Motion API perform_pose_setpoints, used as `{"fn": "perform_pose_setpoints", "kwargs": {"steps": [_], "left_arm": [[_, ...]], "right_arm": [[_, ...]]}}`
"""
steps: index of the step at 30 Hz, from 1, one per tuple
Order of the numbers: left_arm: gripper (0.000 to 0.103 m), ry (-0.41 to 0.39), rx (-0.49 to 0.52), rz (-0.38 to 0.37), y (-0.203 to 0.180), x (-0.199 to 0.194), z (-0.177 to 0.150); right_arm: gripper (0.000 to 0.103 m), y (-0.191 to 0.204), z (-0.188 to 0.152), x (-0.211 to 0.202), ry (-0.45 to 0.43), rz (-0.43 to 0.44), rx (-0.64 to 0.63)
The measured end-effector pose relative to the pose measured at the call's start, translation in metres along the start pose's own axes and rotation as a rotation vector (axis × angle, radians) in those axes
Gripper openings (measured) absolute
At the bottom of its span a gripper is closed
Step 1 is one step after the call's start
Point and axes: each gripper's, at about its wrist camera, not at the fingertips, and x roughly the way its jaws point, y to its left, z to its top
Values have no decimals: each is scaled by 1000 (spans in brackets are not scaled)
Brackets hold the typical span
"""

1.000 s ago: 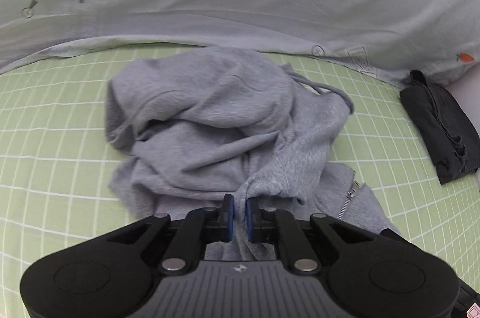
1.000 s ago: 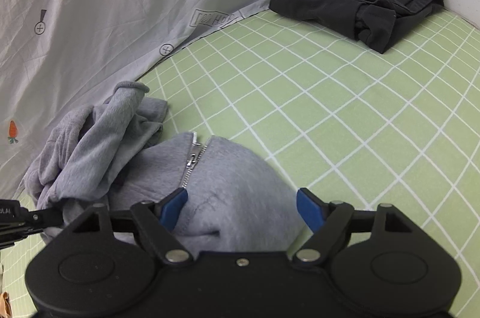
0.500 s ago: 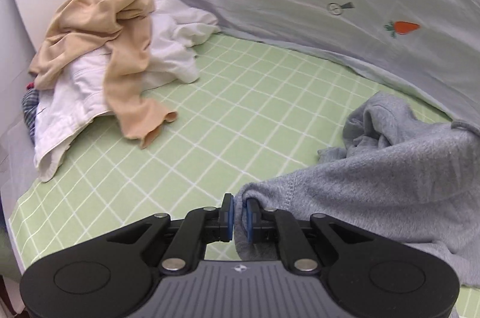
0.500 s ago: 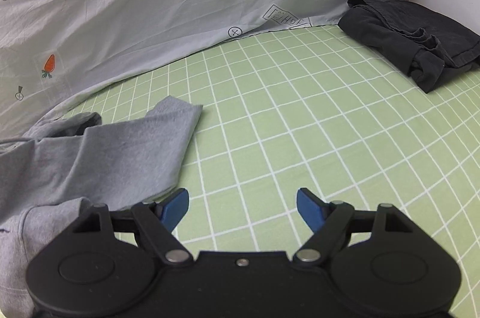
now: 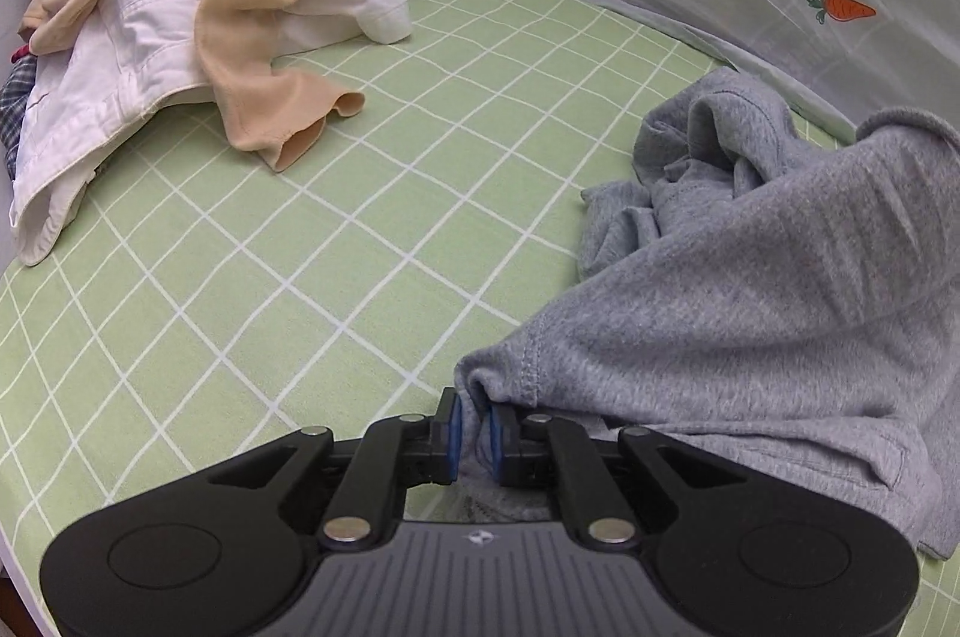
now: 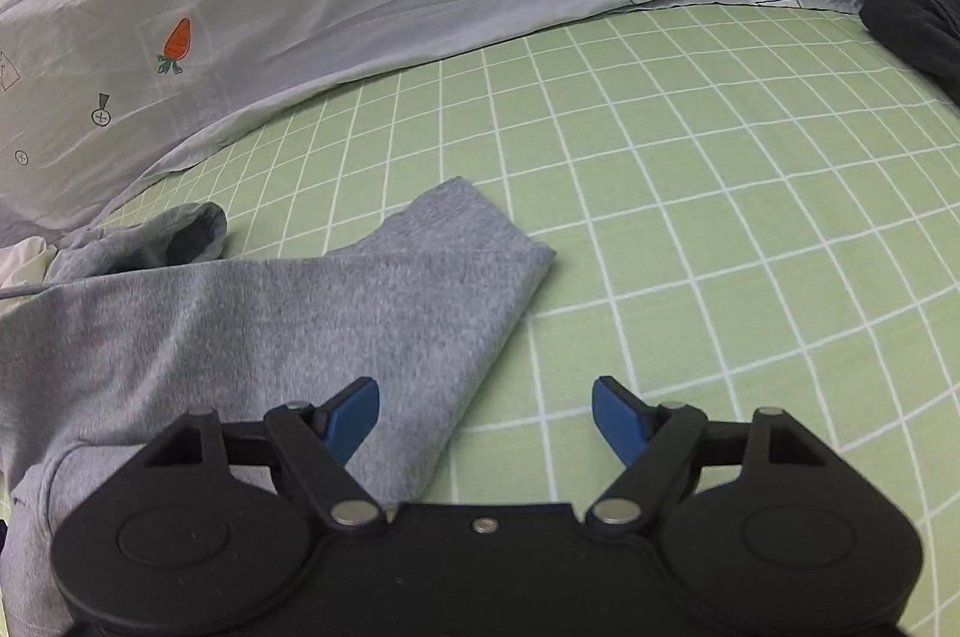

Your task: Fold clothes

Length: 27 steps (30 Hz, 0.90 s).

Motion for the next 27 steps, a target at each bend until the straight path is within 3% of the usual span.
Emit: {"fn": "perform_pose_setpoints", "kwargs": {"steps": [3,5,6,8,11,14,18,22,25,27], "left_arm": [[9,14,25,-10,-7,4,3],[8,16,55,-9,-16,6,3],[8,15,71,-7,-21,7,3],[8,12,118,-2,-38,9,2],[7,8,197,-1,-67,11,0],[7,9,272,-54,-107,12,-3],[7,4,408,-146,-179,11,-13],[8,23,517,-298,-253,7,-30],[10,56,515,-377,-277,7,-36],[11,62,511,-378,-277,5,-35]], "right_arm": [[61,10,1,11,18,17,-31],[39,13,0,11,2,14,-62],[23,11,1,11,-1,10,-64],[8,1,2,9,-8,9,-40],[4,-29,2,-1,-36,-13,44],[4,-66,0,-15,-70,-69,126],[4,-120,-4,-43,-126,-170,254],[4,-167,-7,-78,-195,-261,360],[4,-183,-4,-98,-241,-293,384],[4,-183,0,-107,-265,-285,380]]}}
